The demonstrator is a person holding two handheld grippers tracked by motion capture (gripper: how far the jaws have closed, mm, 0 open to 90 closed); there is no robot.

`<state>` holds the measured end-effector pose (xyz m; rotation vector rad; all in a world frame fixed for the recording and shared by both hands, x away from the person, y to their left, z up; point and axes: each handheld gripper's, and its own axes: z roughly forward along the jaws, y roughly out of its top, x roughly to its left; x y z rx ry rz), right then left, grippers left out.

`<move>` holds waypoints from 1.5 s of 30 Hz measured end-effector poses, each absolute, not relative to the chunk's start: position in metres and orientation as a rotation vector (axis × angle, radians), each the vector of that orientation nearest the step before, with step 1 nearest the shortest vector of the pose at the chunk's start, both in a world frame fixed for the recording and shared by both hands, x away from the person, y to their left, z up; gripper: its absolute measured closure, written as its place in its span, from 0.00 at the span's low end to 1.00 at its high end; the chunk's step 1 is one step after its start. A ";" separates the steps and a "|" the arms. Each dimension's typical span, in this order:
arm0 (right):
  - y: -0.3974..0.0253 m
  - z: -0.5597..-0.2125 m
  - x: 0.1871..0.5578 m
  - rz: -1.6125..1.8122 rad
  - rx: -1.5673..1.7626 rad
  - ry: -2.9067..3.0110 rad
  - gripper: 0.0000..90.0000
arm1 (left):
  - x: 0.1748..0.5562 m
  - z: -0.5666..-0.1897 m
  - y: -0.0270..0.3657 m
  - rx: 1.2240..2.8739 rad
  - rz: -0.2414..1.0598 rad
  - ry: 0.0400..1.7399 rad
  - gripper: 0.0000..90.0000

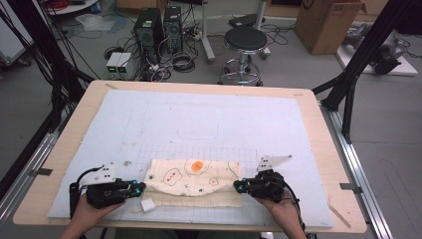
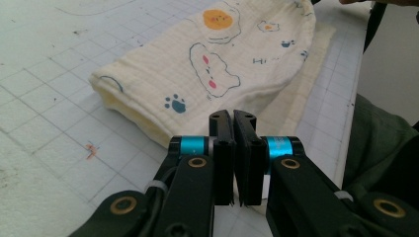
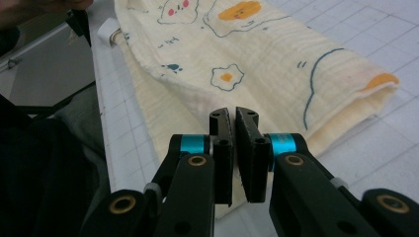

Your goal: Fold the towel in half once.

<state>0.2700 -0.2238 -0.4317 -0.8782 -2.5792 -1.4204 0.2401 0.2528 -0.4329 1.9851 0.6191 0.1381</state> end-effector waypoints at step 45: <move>-0.223 -0.435 0.240 -1.299 -0.697 -2.623 0.79 | 0.230 -0.438 0.242 2.055 0.050 0.574 0.78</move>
